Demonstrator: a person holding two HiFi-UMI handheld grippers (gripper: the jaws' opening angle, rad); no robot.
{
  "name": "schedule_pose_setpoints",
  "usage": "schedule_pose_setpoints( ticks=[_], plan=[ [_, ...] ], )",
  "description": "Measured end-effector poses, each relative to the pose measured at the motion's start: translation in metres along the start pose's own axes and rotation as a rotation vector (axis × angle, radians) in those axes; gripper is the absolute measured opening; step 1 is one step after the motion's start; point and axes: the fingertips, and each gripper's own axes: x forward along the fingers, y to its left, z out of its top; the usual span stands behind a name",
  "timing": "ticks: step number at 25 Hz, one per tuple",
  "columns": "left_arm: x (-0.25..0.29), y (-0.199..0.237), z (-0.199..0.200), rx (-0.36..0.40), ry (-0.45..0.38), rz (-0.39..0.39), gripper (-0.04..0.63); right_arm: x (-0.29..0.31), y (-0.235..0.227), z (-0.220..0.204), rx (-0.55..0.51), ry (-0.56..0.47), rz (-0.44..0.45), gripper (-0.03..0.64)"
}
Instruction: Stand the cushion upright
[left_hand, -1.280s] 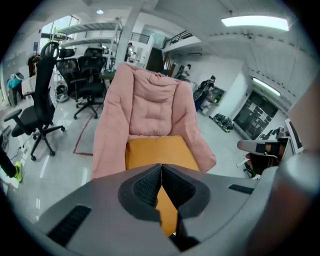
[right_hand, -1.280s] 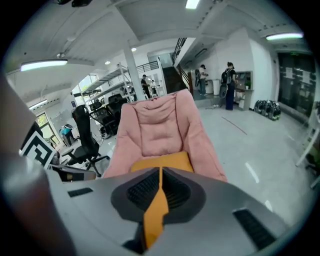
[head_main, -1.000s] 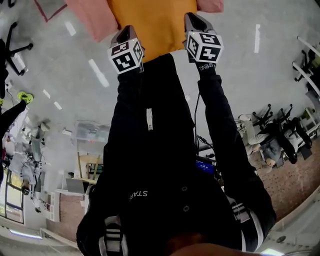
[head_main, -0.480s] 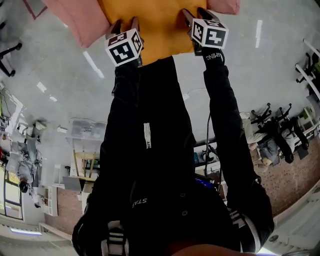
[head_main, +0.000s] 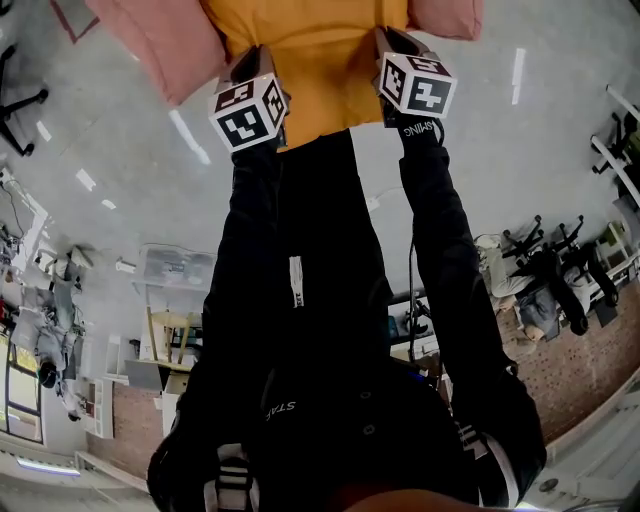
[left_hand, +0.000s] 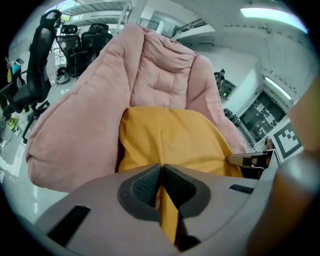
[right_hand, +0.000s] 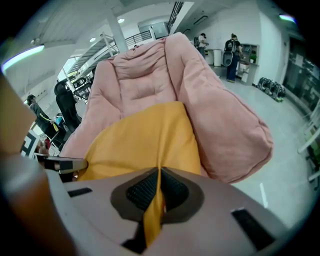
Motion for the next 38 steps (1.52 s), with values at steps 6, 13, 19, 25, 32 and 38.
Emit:
schedule_pose_setpoints(
  ticks=[6, 13, 19, 25, 32, 38],
  plan=[
    [-0.034, -0.001, 0.028, -0.020, -0.060, -0.019, 0.008, -0.036, 0.017, 0.023, 0.014, -0.091, -0.007, 0.023],
    [-0.086, -0.029, 0.067, -0.026, -0.118, -0.055, 0.006, -0.097, 0.023, 0.059, 0.036, -0.157, -0.019, 0.023],
    [-0.139, -0.047, 0.131, 0.003, -0.235, -0.061, 0.006, -0.144, 0.040, 0.117, 0.040, -0.267, -0.018, 0.023],
    [-0.154, -0.049, 0.225, 0.042, -0.363, -0.064, 0.006, -0.156, 0.056, 0.208, 0.032, -0.391, -0.007, 0.023],
    [-0.154, -0.050, 0.326, 0.069, -0.501, -0.044, 0.006, -0.149, 0.065, 0.307, 0.009, -0.504, -0.009, 0.023],
    [-0.159, -0.045, 0.409, 0.093, -0.633, -0.041, 0.006, -0.143, 0.079, 0.390, -0.021, -0.613, -0.010, 0.023]
  ],
)
